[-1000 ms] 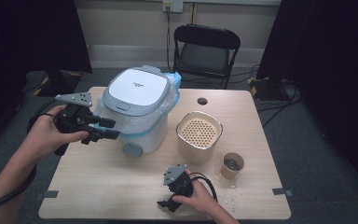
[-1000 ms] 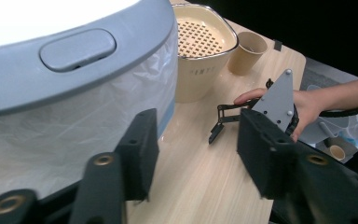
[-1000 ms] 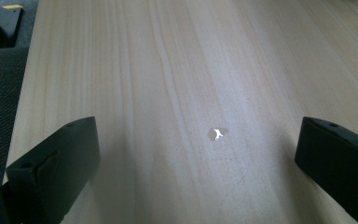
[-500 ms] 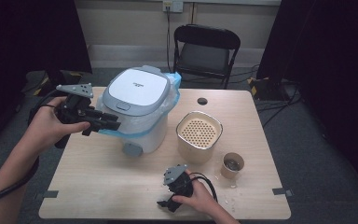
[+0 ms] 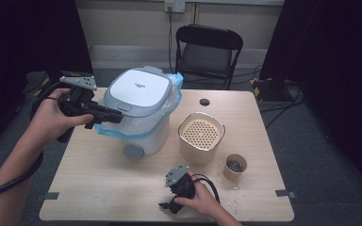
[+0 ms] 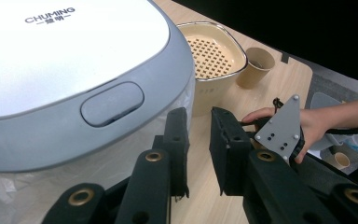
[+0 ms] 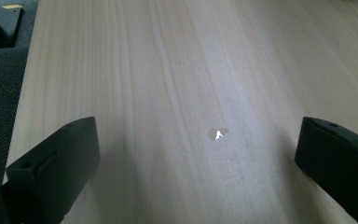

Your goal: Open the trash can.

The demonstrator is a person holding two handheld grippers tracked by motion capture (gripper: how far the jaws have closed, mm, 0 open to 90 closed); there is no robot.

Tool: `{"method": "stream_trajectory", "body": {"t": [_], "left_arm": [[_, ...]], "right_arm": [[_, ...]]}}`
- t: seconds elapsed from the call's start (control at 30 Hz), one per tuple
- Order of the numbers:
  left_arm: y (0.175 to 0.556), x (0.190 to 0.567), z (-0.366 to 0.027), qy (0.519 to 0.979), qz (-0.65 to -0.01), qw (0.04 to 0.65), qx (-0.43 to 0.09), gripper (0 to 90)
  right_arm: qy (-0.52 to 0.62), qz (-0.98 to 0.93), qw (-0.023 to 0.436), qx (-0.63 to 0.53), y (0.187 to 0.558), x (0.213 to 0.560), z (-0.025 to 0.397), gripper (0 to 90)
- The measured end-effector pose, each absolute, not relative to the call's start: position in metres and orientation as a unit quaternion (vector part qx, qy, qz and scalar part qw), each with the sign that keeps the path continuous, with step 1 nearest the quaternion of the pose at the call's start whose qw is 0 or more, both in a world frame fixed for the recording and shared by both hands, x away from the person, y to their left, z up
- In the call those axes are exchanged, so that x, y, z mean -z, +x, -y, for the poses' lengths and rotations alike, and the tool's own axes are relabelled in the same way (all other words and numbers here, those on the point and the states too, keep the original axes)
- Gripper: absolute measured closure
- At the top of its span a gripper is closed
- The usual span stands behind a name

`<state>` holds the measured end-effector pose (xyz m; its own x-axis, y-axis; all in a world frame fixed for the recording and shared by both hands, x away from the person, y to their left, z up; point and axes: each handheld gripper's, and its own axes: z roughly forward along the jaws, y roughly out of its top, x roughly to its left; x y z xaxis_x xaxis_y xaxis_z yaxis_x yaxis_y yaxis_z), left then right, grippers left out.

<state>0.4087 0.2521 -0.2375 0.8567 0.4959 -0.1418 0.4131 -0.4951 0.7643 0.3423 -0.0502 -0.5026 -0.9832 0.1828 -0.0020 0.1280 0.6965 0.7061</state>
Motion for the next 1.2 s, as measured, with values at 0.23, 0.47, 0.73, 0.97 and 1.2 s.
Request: {"method": "stream_trajectory", "body": {"t": [0.23,0.47,0.73,0.97,1.2], "left_arm": [[0.414,0.233,-0.250,0.862,-0.268,0.426,-0.054,80.7],[0.422,0.232,-0.250,0.863,-0.278,0.418,-0.057,83.5],[0.432,0.234,-0.248,0.862,-0.289,0.411,-0.064,87.8],[0.442,0.239,-0.247,0.861,-0.303,0.404,-0.067,89.9],[0.448,0.239,-0.246,0.858,-0.307,0.406,-0.072,90.0]], "right_arm": [[0.080,-0.921,0.038,-0.379,0.343,0.502,0.050,0.0],[0.081,-0.921,0.037,-0.380,0.343,0.502,0.050,0.0],[0.081,-0.921,0.037,-0.380,0.343,0.502,0.050,0.0],[0.080,-0.921,0.037,-0.380,0.343,0.502,0.050,0.0],[0.080,-0.921,0.038,-0.379,0.343,0.502,0.050,0.0]]}}
